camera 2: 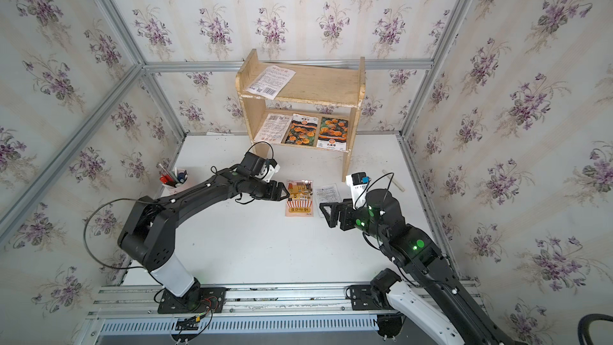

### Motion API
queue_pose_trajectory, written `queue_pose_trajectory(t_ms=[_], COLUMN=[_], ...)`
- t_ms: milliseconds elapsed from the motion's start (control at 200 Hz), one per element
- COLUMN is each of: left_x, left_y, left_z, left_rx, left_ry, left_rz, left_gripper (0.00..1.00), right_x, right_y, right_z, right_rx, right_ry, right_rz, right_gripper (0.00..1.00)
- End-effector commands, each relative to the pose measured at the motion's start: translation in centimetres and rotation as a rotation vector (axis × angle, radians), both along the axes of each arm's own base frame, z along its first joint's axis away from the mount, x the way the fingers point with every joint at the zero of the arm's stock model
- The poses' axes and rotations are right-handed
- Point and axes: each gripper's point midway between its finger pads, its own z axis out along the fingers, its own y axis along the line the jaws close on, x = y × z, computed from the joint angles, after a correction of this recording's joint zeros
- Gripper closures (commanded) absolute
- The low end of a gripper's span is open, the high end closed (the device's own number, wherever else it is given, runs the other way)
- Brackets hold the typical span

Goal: Take the seed bag off the shelf
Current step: Place the seed packet at the center of the board, then pick up the seed packet from the shelf.

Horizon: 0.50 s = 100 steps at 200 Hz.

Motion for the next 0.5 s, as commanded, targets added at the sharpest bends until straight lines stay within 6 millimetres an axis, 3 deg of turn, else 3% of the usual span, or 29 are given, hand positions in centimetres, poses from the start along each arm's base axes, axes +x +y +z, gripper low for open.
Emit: queue_pose_trajectory(t_ms=[0,40,140,160,495], left_x=[-1.4,-1.9,-3.2,-3.6,-7.7], left_y=[0.9,1.4,2.4,2.7,6.9], left_z=[2.1,3.0,5.1,6.3,15.5], left_rx=[0.0,0.002,0.003,-0.006,-0.001], left_ry=[-0.044,-0.062,-0.101,-0.13,-0.355], left_rz=[-0.023,-0.019,-0.019,-0.015,0.015], left_gripper=[0.05,0.0,0.0,0.0,0.0], right_x=[1.5,2.0,3.3,3.6,7.6], right_y=[0.4,0.5,1.2,1.3,5.0], right_z=[2.1,2.6,4.2,4.6,12.3], right_rx=[0.015,0.01,0.015,0.019,0.044], right_ry=[-0.076,-0.084,-0.116,-0.119,-0.261], right_rz=[-0.024,-0.037,-0.056,-0.067,-0.07], right_gripper=[0.03,0.03,0.04,0.04,0.07])
